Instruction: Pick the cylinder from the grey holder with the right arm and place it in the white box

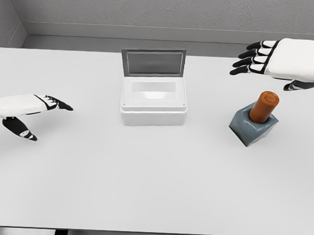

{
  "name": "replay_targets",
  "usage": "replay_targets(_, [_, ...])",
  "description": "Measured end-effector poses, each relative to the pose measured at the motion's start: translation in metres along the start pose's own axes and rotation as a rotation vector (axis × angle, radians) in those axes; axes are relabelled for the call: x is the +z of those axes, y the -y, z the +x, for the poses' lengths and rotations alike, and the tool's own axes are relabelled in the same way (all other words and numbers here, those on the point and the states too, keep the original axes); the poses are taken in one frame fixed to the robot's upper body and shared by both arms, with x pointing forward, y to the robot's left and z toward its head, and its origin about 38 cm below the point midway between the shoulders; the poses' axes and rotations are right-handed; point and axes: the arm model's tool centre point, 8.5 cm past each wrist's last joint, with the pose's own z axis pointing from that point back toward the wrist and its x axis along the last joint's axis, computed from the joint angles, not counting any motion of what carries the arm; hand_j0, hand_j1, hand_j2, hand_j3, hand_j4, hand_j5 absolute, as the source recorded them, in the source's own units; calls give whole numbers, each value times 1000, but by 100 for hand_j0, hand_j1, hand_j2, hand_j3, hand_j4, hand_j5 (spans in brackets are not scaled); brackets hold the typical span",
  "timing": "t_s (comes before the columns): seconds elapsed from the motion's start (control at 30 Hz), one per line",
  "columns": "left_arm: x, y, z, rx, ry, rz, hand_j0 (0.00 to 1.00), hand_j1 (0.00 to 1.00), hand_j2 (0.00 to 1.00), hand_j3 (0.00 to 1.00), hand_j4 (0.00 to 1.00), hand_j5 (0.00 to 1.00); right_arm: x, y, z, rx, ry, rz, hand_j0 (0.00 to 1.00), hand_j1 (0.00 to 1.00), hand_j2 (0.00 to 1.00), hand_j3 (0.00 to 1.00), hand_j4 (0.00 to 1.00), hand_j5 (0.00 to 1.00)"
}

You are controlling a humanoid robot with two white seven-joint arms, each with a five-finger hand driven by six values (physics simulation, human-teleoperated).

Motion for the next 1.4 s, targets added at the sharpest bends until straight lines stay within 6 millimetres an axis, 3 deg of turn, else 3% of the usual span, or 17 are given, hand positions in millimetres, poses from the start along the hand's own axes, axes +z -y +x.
replay_targets(0.17, [0, 1, 0, 2, 0, -1, 100, 100, 100, 100, 100, 100, 3, 2, -2, 2, -9, -1, 100, 100, 100, 100, 100, 100])
replay_targets(0.27, [-1, 2, -2, 12, -1, 2, 100, 100, 100, 100, 100, 100, 17, -6, -7, -10, -47, 33, 100, 100, 100, 100, 100, 100])
replay_targets(0.4, [14, 10, -28, 145, -57, 57, 100, 100, 100, 100, 100, 100, 26, -14, -10, -19, -69, 65, 100, 100, 100, 100, 100, 100])
replay_targets(0.57, [21, 26, -43, 283, -74, 80, 100, 100, 100, 100, 100, 100, 13, -29, -6, -21, -45, 113, 100, 100, 100, 100, 100, 100])
replay_targets(0.7, [13, 41, -29, 388, 1, 50, 100, 100, 100, 100, 100, 100, 2, -42, -1, -21, -23, 149, 100, 100, 100, 100, 100, 100])
replay_targets(0.77, [12, 28, -15, 446, 84, 61, 100, 100, 100, 100, 100, 100, -3, -46, 1, -14, -16, 164, 100, 100, 100, 100, 100, 100])
replay_targets(0.8, [10, 6, -7, 452, 138, 98, 100, 100, 100, 100, 100, 100, -5, -47, 1, -13, -13, 168, 100, 100, 100, 100, 100, 100])
replay_targets(0.97, [0, -5, 13, 565, 272, 157, 100, 100, 100, 100, 100, 100, -9, -45, 2, 0, -8, 166, 100, 100, 100, 100, 100, 100])
replay_targets(1.2, [-8, 3, -4, 650, 221, 169, 100, 100, 100, 100, 100, 100, -34, -51, 8, 8, 33, 171, 100, 100, 100, 100, 100, 100])
replay_targets(1.4, [-14, 8, -8, 660, 186, 146, 100, 100, 100, 100, 100, 100, -27, -61, -1, 0, -1, 206, 100, 100, 100, 100, 100, 100])
